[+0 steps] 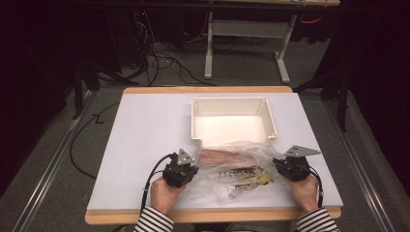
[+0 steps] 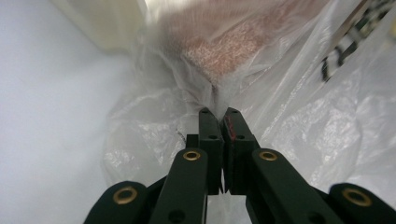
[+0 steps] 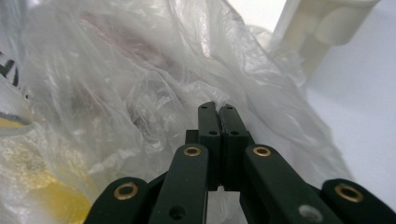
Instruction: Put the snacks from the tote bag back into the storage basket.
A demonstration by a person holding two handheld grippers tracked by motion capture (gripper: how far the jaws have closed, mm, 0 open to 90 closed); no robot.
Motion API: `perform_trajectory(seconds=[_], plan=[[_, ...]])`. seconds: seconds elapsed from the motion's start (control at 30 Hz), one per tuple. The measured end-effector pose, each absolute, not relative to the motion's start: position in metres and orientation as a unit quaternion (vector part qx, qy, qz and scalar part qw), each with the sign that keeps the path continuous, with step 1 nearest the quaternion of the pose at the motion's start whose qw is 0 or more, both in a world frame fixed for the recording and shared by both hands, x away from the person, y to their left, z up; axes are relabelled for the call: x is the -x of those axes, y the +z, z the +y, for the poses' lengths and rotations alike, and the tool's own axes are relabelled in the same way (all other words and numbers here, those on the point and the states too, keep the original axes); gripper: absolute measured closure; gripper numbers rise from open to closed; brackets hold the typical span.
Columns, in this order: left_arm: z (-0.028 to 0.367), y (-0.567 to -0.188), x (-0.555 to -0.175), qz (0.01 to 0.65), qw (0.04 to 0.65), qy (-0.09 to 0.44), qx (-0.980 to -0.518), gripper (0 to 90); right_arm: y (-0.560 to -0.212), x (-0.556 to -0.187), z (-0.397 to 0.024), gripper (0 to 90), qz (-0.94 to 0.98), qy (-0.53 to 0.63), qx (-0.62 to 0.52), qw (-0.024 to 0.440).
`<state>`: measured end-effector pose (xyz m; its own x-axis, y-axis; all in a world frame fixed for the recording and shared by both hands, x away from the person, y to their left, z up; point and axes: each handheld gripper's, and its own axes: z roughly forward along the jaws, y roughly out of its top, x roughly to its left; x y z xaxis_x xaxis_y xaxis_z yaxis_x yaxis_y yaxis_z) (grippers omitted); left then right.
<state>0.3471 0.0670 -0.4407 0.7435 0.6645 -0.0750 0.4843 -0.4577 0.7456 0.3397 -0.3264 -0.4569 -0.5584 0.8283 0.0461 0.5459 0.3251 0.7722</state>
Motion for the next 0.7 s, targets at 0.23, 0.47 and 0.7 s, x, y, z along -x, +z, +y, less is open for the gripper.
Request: perform_trajectory(seconds=[0.23, 0.47, 0.7], plan=[[0.073, -0.419, -0.359, 0.353, 0.439, 0.110, -0.819, 87.1, -0.448, -0.340, -0.326, 90.0, 0.784, 0.403, -0.431, 0.193], [0.076, -0.425, -0.379, 0.404, 0.447, 0.090, -0.793, 82.2, -0.452, -0.345, -0.324, 90.0, 0.781, 0.406, -0.436, 0.187], [0.067, -0.444, -0.399, 0.432, 0.415, 0.104, -0.794, 87.6, -0.458, -0.354, -0.319, 90.0, 0.781, 0.402, -0.444, 0.179]])
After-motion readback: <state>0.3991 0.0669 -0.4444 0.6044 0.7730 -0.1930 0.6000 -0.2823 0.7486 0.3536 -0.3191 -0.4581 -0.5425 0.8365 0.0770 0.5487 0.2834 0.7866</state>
